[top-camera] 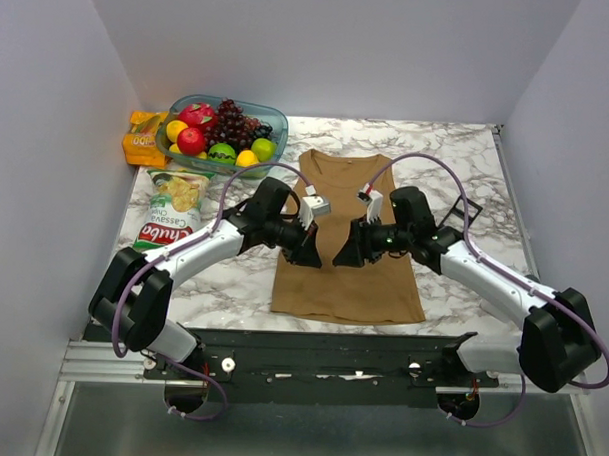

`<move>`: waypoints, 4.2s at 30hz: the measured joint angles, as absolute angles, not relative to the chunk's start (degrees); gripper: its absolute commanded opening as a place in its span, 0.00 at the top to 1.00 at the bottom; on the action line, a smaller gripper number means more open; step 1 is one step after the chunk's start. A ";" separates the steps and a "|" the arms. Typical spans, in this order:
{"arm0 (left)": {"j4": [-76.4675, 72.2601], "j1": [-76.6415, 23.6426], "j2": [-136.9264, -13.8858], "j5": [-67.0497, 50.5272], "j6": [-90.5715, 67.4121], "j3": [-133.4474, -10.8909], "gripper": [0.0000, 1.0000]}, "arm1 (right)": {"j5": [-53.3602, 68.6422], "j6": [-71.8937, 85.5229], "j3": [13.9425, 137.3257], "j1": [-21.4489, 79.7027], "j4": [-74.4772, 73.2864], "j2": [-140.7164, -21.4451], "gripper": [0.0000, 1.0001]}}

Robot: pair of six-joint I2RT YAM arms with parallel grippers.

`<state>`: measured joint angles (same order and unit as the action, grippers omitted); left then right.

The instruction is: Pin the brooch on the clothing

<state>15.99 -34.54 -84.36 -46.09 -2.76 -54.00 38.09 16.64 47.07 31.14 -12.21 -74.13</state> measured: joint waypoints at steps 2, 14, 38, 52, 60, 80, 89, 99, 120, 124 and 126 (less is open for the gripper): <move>16.32 -34.74 -84.36 -46.09 -2.42 -54.02 1.00 | 37.58 16.64 46.98 31.57 -11.55 -74.15 0.48; 18.02 -32.84 -85.12 -39.53 -4.01 -55.61 0.56 | 30.20 19.59 46.81 33.56 -7.05 -77.65 0.35; 13.23 -9.32 -72.47 -20.10 -14.66 -51.72 0.16 | -10.33 18.09 93.10 46.22 -26.46 -119.77 0.30; 11.31 -5.96 -71.26 -22.79 -17.43 -50.70 0.16 | -18.81 13.74 112.40 47.18 -35.18 -133.86 0.35; 10.37 -5.45 -71.26 -24.36 -18.17 -50.65 0.16 | -19.00 11.40 115.15 47.20 -37.36 -136.35 0.43; 9.80 -5.21 -71.24 -26.74 -18.74 -50.13 0.16 | -19.25 10.50 117.62 47.31 -39.18 -137.19 0.79; 9.30 -5.21 -71.26 -27.42 -18.76 -50.11 0.16 | -20.18 12.86 113.89 47.31 -37.80 -133.99 0.93; 9.10 -5.21 -71.26 -28.16 -18.81 -50.11 0.16 | -21.41 16.53 110.54 47.07 -36.84 -131.50 0.99; -1.61 -5.28 -67.68 -37.17 -24.36 -44.66 0.18 | -9.93 26.94 73.52 42.41 -17.93 -95.85 0.99; -15.84 -6.15 -65.06 -43.79 -33.10 -39.51 0.18 | -4.12 33.08 61.30 42.44 -6.15 -82.91 0.99; -24.16 -6.61 -65.19 -46.44 -38.37 -37.26 0.18 | -1.45 36.45 55.75 42.44 0.16 -78.37 0.99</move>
